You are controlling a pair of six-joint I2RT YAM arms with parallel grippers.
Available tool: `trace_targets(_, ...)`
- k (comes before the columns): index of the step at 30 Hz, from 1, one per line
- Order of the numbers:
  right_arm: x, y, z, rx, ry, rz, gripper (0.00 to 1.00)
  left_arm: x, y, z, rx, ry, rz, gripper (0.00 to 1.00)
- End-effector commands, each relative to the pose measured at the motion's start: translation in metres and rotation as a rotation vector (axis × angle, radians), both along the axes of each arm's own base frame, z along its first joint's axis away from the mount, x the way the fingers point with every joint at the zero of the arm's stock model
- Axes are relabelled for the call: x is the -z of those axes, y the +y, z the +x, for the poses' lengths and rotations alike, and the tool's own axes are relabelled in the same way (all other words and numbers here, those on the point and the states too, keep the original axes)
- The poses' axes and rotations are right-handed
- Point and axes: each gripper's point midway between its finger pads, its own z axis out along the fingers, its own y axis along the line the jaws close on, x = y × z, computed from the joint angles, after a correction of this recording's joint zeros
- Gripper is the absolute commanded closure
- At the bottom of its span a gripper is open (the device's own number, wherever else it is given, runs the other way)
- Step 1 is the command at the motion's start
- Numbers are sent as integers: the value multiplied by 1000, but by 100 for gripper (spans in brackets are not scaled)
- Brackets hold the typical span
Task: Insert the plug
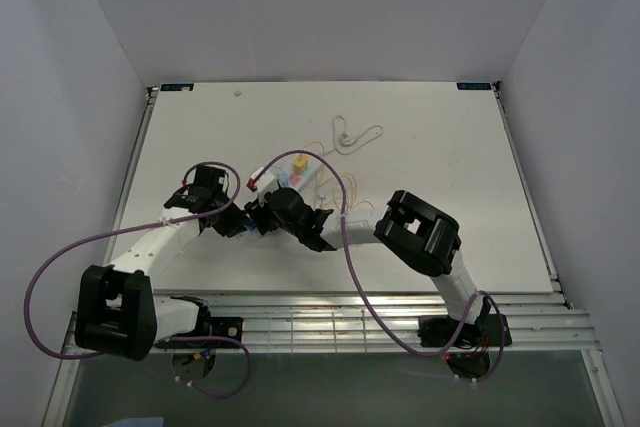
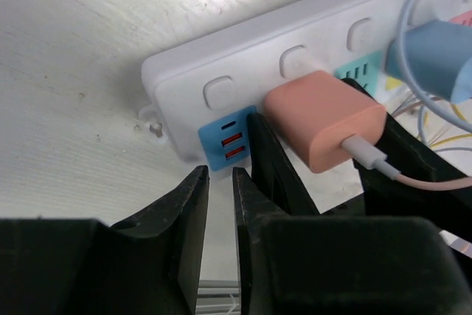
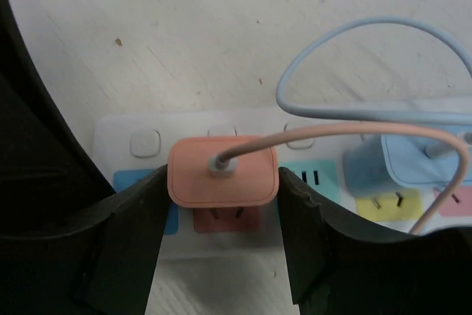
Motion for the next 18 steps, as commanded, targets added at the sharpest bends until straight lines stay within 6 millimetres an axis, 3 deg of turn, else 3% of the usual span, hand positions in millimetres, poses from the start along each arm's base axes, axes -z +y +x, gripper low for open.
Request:
trace_targets(1,98,-84,-43,28,216,-434,35,-41,-5,21,11,-123,-19,68)
trace_targets(9,0,-62,-25,63,121,-261,22,-81,4,17,-13,-205,3,53)
trace_targets(11,-14,-66,-23,83,107,-255,15,-97,4,17,-16,-241,-4,45)
trace_targets(12,-31,-67,-24,86,99,-225,11,-100,5,13,-16,-238,-3,39)
trace_targets(13,-40,-68,-27,86,100,-209,2,-109,7,12,-18,-264,1,24)
trace_targets(14,-47,-71,-30,88,102,-198,4,-119,11,14,-34,-290,17,15)
trace_targets(15,-72,-75,-34,86,85,-149,9,-123,13,11,-36,-291,26,8)
trace_targets(16,-76,-83,-39,94,86,-139,10,-131,15,10,-34,-312,31,2)
trace_targets(17,-86,-86,-45,97,75,-116,10,-141,17,8,-36,-341,34,2)
trace_targets(18,-116,-94,-48,106,51,-57,10,-154,19,7,-36,-368,38,2)
